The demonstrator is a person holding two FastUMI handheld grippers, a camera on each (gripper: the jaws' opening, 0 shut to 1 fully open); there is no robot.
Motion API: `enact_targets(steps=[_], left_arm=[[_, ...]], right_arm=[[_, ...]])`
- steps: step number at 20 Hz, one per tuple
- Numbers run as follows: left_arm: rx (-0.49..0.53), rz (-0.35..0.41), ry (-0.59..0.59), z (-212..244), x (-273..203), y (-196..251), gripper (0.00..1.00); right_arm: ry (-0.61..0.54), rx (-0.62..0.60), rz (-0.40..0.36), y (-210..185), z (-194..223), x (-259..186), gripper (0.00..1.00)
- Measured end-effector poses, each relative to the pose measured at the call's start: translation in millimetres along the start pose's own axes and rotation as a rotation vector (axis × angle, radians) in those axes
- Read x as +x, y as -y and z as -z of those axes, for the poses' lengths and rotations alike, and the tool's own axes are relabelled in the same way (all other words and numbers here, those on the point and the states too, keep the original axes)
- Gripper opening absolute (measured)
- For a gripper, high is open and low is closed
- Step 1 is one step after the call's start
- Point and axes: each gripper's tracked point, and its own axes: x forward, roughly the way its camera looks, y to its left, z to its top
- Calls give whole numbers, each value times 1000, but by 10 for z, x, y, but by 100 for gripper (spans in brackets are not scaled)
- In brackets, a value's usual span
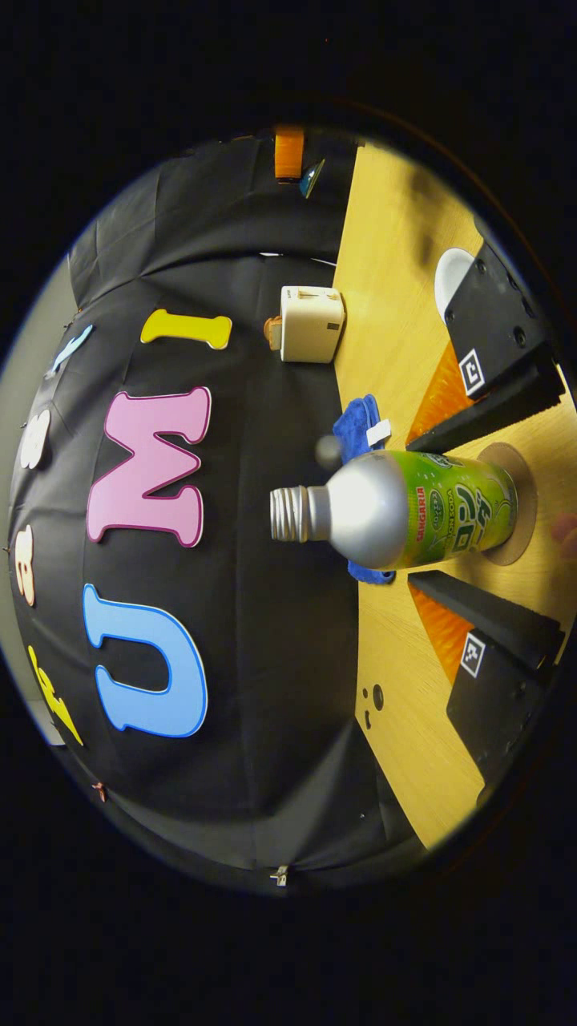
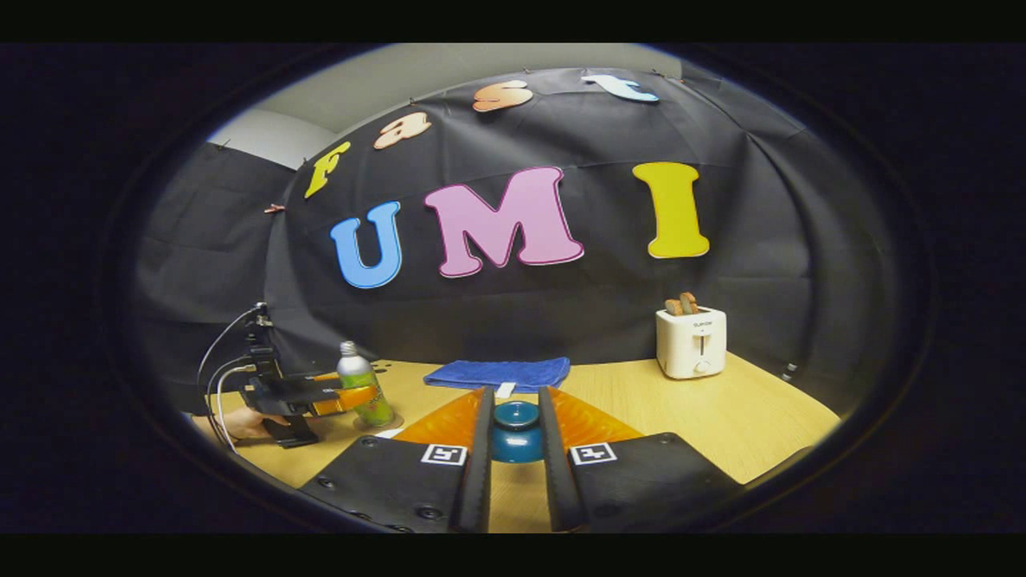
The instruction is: Open the teacup lid with one hand, grasp the water bottle and pour water into the teacup with the other hand; after pouring, place the water bottle on the coaster and then close the teacup lid.
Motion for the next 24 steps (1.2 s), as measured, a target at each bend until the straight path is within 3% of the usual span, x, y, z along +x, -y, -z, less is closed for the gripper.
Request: enact_targets(steps=[3,4,5,7,12,13,15,18,19,20,24], left_arm=[[-24,-2,-7,18,-50,-9,92],[-30,-3,-15,54,-62,-10,92],[-39,-9,-24,88,-119,-39,93],[-63,-20,-26,118,-260,-77,93],[-18,-60,8,62,-684,-194,94],[-8,-63,19,43,-754,-198,93],[3,-62,24,59,-872,-177,93],[8,-50,33,57,-943,-154,93],[2,-56,41,35,-953,-180,93],[-10,-57,54,21,-967,-195,93],[-20,-21,70,10,-969,-131,93]], right_arm=[[-5,-1,-4,-11,29,7,32],[-6,-2,-6,-22,34,11,27],[-8,-1,-9,-38,42,18,32],[-17,1,-19,-100,77,45,32],[-47,49,-144,-617,230,154,32],[-58,55,-168,-749,300,192,36],[-85,55,-189,-972,460,280,32],[-147,39,-208,-1276,734,415,32],[-163,24,-210,-1350,807,452,37],[-174,7,-206,-1386,852,487,32],[-200,-30,-192,-1479,978,605,32]])
